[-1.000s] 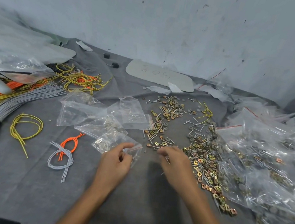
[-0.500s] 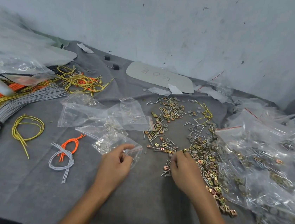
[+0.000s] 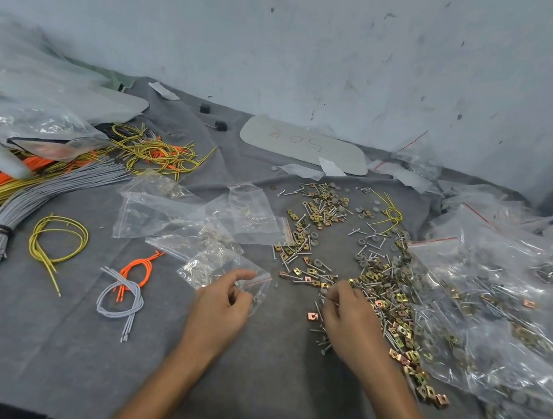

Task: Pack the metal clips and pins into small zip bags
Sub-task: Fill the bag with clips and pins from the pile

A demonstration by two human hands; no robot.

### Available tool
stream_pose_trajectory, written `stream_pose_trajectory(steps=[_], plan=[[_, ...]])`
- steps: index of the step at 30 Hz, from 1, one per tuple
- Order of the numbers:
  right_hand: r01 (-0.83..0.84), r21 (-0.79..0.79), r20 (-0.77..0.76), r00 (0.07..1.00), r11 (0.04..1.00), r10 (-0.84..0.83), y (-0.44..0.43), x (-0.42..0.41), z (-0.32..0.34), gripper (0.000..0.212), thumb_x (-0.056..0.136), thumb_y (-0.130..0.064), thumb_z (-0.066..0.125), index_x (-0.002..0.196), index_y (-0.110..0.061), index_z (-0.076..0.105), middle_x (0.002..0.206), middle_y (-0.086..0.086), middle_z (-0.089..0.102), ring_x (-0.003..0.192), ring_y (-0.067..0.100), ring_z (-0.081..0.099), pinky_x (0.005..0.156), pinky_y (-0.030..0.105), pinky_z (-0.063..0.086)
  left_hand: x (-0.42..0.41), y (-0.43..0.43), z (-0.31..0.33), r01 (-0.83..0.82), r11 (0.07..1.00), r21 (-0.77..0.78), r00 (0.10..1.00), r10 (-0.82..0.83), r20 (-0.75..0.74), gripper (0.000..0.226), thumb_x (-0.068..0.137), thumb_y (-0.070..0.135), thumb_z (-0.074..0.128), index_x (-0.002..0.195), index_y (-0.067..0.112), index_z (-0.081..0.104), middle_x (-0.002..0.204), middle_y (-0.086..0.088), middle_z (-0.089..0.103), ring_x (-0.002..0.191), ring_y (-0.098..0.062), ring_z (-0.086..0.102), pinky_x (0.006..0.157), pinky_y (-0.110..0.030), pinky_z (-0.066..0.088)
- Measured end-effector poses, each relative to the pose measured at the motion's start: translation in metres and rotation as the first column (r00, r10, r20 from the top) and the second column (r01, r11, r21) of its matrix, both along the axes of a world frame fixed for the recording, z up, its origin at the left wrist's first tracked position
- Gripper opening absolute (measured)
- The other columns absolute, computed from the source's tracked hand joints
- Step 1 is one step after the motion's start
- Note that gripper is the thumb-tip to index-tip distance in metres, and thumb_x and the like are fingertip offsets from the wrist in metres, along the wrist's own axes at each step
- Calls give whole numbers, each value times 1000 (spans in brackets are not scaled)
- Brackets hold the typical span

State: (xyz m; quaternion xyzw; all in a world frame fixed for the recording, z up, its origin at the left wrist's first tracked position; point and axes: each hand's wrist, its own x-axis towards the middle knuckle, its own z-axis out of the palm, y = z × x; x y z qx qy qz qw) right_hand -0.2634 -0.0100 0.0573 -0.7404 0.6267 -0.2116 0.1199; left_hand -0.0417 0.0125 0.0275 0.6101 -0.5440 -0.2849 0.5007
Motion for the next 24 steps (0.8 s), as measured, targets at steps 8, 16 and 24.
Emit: stream_pose_trajectory(steps=[8, 16, 24], plan=[[-155, -44, 223, 962, 987, 161, 16, 51, 4, 9, 96, -20, 59, 99, -29, 62, 99, -8, 54, 90, 13, 55, 84, 32, 46, 0, 0, -1, 1, 1000, -18, 1000, -1, 10, 38, 76, 22, 52, 107, 27, 73, 49, 12, 52, 48, -4, 48, 51, -12, 35], [-212, -58, 104, 971, 976, 217, 13, 92, -10, 20, 98, -21, 54, 114, -24, 66, 103, 2, 53, 101, 22, 52, 88, 37, 45, 3, -3, -9, 8, 1000, 2, 1000, -8, -15, 35, 78, 28, 55, 109, 30, 71, 62, 1, 66, 59, -16, 63, 62, -35, 53], [-87, -55, 237, 967, 995, 97, -21, 55, -3, 17, 95, -15, 59, 101, -25, 71, 97, -11, 70, 89, 9, 61, 80, 27, 46, 2, -4, -8, -7, 1000, -16, 1000, 7, 9, 31, 81, 24, 57, 106, 35, 72, 51, 8, 55, 50, -5, 49, 54, -19, 40]])
